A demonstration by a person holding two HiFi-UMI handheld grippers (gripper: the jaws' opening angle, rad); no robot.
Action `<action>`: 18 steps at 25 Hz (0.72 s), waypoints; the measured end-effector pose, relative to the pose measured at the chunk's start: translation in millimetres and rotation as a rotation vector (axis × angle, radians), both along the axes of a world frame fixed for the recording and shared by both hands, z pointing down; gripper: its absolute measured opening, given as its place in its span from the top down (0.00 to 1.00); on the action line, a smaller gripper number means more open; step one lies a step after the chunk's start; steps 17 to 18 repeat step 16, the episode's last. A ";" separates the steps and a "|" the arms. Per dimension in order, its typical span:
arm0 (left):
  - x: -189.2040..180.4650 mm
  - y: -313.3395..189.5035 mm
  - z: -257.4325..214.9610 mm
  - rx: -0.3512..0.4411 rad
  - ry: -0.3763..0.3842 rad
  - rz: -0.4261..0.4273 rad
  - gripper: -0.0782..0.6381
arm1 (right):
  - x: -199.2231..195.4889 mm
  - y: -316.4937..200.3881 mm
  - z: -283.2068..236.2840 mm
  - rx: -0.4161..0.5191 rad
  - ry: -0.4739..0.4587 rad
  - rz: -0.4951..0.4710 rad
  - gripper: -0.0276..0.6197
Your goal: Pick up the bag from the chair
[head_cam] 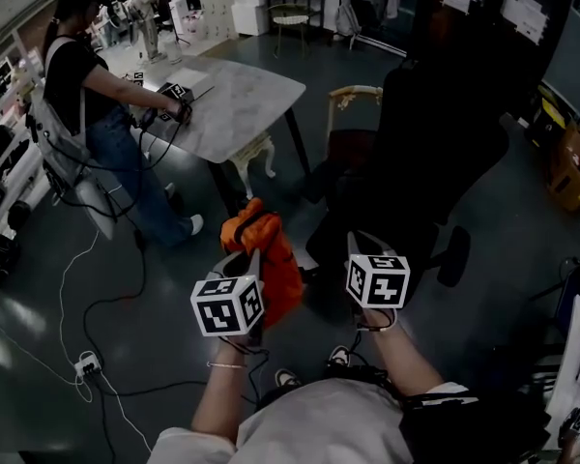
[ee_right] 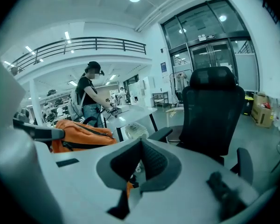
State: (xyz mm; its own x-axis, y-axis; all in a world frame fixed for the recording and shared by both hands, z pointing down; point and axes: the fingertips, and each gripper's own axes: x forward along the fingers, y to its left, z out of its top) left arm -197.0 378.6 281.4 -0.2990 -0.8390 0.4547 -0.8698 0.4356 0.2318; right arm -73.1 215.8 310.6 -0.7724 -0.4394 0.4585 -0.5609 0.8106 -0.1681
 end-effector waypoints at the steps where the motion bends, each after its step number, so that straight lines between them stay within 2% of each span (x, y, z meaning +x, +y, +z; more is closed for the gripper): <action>1: 0.0 -0.5 -0.6 0.000 -0.002 0.002 0.85 | 0.0 -0.5 -0.5 0.001 0.002 0.000 0.91; 18: 5.6 -12.6 5.8 -0.020 0.006 0.036 0.85 | 6.3 -9.0 -0.6 0.024 0.023 0.012 0.91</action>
